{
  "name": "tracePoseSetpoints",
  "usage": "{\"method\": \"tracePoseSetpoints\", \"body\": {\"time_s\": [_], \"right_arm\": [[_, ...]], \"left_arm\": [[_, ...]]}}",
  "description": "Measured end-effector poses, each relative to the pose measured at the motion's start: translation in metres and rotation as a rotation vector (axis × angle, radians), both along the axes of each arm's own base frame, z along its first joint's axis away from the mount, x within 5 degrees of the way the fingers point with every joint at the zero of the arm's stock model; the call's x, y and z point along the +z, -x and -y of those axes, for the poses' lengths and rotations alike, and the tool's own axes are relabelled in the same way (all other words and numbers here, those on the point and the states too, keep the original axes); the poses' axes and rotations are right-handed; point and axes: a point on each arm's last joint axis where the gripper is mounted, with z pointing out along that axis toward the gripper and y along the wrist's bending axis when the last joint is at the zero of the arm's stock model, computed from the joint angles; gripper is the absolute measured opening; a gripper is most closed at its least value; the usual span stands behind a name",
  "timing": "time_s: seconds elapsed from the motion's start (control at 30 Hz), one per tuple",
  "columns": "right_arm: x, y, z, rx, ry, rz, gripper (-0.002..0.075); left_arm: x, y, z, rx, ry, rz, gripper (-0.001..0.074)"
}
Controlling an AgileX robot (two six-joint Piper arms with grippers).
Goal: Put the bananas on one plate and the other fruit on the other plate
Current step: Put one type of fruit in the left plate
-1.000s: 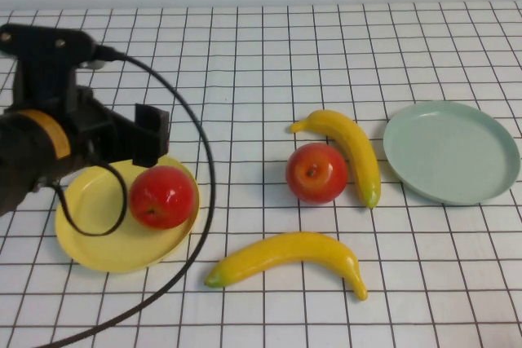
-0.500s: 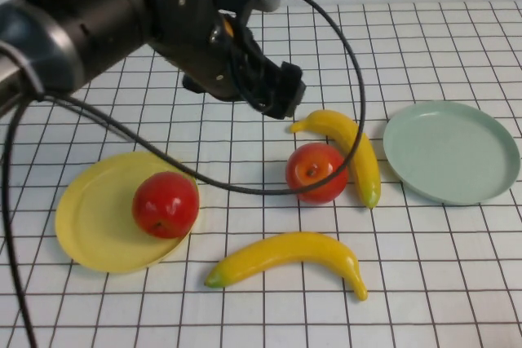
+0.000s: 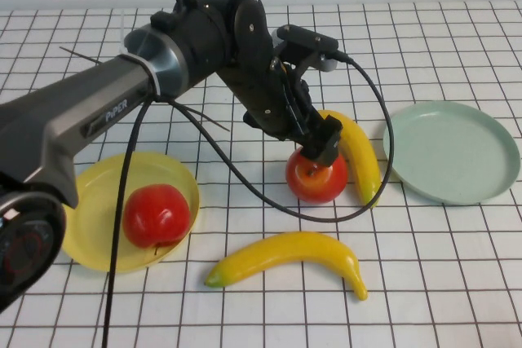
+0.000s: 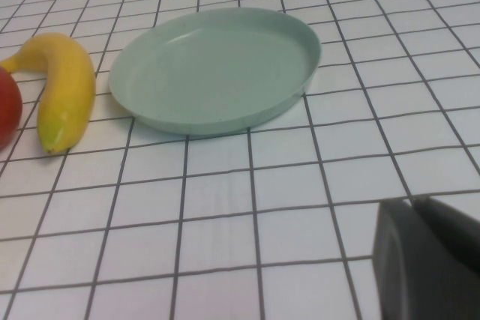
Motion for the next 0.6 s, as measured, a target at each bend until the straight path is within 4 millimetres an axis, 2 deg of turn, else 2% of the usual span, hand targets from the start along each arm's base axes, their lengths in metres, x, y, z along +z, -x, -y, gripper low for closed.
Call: {"method": "tracePoseSetpoints", "body": {"time_s": [0.33, 0.5, 0.6], "right_arm": [[0.0, 0.0, 0.0, 0.0, 0.0, 0.0, -0.0015], [0.0, 0.0, 0.0, 0.0, 0.0, 0.0, -0.0015], [0.0, 0.0, 0.0, 0.0, 0.0, 0.0, -0.0015]], "left_arm": [[-0.01, 0.004, 0.006, -0.152, 0.007, -0.026, 0.0644], [-0.026, 0.001, 0.009, -0.158, -0.002, -0.052, 0.0644], [-0.028, -0.002, 0.011, -0.145, 0.003, -0.049, 0.0644]]}}
